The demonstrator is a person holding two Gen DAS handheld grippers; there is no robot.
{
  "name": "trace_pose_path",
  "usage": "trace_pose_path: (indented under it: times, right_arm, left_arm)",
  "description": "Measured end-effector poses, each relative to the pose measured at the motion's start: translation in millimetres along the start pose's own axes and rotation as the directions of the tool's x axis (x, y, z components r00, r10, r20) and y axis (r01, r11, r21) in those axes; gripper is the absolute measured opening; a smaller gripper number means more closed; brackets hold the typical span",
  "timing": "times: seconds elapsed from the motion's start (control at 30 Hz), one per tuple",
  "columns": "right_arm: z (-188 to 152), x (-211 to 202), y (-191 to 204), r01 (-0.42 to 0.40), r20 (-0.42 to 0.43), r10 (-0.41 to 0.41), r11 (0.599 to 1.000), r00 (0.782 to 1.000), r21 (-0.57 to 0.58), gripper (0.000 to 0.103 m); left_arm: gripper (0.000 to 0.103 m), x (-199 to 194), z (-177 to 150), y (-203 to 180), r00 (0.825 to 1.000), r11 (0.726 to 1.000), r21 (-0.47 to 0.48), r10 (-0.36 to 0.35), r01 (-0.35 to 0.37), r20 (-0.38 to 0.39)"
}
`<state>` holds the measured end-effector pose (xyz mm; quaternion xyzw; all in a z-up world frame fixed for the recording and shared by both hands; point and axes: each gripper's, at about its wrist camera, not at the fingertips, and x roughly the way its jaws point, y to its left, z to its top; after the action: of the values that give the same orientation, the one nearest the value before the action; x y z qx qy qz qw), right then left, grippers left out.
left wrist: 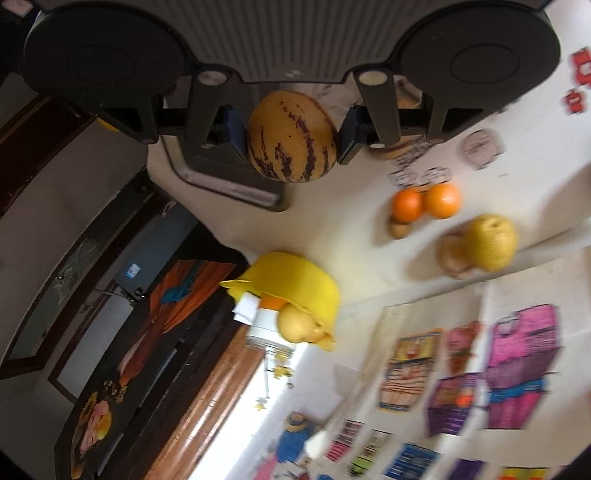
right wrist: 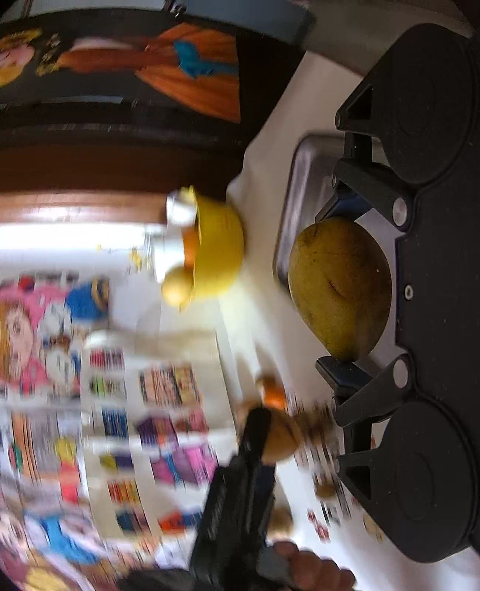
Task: Organize fruits
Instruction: 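Carry the melon in the left tool while the right tool carries the mango to the tray, then lower the melon onto the tray and open the left tool while the right tool releases the mango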
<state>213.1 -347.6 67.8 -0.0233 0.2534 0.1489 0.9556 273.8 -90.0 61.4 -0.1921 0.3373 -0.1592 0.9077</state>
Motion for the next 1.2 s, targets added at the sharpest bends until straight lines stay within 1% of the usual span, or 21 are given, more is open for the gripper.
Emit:
trace_pose_path:
  times: [0.13,0.2,0.3,0.43,0.53,0.63,0.73,0.83,0.9,1.03,1.1,1.2]
  right_arm:
    - [9.4,26.8,-45.8,0.015,-0.022,-0.014,0.999,1.0,0.044,0.077]
    - [13.1,41.6,-62.2,0.013,-0.037,-0.01,0.998,0.999,0.063,0.077]
    - [16.6,61.8,-82.1,0.001,-0.059,0.005,0.995,0.998,0.098,0.077]
    - [18.5,90.3,-101.2,0.012,-0.089,-0.001,0.992,0.996,0.124,0.077]
    - [18.1,107.5,-107.4,0.039,-0.116,-0.024,0.99,0.993,0.136,0.077]
    - [17.6,117.2,-109.0,0.046,-0.132,-0.029,0.99,0.991,0.132,0.077]
    - [17.3,125.2,-108.3,0.048,-0.145,-0.031,0.992,0.989,0.116,0.077]
    - [15.9,130.4,-106.7,0.049,-0.154,-0.033,0.993,0.987,0.103,0.077]
    - [16.1,131.9,-106.2,0.047,-0.16,-0.031,0.994,0.987,0.099,0.077]
    - [18.1,132.2,-105.5,0.055,-0.162,-0.039,0.994,0.986,0.092,0.078]
    - [17.3,134.0,-106.4,0.06,-0.177,-0.042,0.994,0.983,0.096,0.078]
    - [18.0,133.6,-108.0,0.06,-0.177,-0.04,0.992,0.983,0.108,0.078]
  left_arm:
    - [0.056,34.0,5.8,-19.1,1.0,0.999,0.02,-0.03,0.03,-0.011]
    - [0.056,53.1,7.2,-26.5,0.999,0.999,0.031,-0.041,0.042,-0.02]
    - [0.056,79.5,5.8,-34.1,0.998,0.997,0.058,-0.054,0.056,-0.033]
    - [0.056,103.3,-1.0,-37.9,0.996,0.992,0.099,-0.072,0.077,-0.053]
    - [0.056,110.6,-8.0,-39.1,0.994,0.987,0.129,-0.085,0.092,-0.061]
    - [0.056,113.8,-13.9,-39.5,0.994,0.982,0.162,-0.083,0.093,-0.065]
    - [0.056,115.2,-16.7,-38.2,0.994,0.981,0.17,-0.08,0.09,-0.068]
    - [0.056,116.6,-19.1,-37.5,0.995,0.981,0.176,-0.067,0.079,-0.072]
    - [0.056,114.7,-21.0,-38.6,0.996,0.978,0.196,-0.057,0.068,-0.063]
    - [0.056,115.5,-20.5,-39.7,0.996,0.977,0.202,-0.053,0.065,-0.066]
    - [0.056,115.0,-20.5,-39.6,0.996,0.977,0.206,-0.051,0.064,-0.067]
    - [0.056,113.6,-20.8,-39.1,0.997,0.977,0.207,-0.047,0.06,-0.067]
